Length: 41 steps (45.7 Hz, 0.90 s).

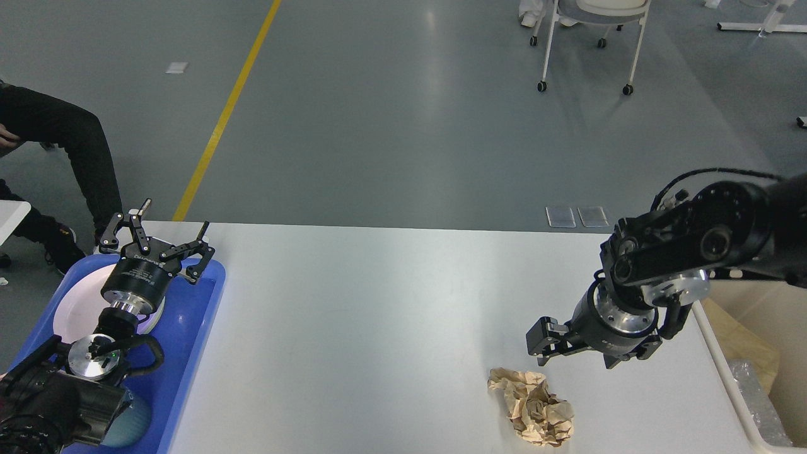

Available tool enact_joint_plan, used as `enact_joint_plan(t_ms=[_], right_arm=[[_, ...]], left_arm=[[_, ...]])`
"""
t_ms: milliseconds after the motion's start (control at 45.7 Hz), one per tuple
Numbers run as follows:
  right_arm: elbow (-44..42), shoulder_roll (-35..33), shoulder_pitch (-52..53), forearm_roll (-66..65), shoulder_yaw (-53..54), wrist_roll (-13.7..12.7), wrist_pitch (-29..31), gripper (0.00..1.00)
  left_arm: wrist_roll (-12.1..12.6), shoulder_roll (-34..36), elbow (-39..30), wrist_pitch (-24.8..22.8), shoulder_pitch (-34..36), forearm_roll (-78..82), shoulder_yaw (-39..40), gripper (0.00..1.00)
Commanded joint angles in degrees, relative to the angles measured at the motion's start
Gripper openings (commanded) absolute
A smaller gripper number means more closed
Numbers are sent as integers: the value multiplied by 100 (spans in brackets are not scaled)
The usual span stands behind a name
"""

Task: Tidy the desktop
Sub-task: 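Lower the right gripper onto the crumpled brown paper and grasp it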

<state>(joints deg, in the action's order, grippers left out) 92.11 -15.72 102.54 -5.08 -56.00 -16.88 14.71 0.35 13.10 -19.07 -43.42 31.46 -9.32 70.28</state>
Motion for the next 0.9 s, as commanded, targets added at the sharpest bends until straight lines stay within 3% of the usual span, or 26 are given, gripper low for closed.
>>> enact_joint_plan(t_ms=[0, 460, 875], right_arm=[[-62, 86, -568, -11, 334, 1, -179, 100], [-1696, 701, -2115, -63, 432, -8, -557, 100], [-1802, 702, -2590, -257, 379, -17, -688, 100]], left_arm=[[0, -1, 0, 0, 0, 0, 3, 96], [0, -1, 0, 0, 0, 0, 3, 96], [0, -1, 0, 0, 0, 0, 3, 96]])
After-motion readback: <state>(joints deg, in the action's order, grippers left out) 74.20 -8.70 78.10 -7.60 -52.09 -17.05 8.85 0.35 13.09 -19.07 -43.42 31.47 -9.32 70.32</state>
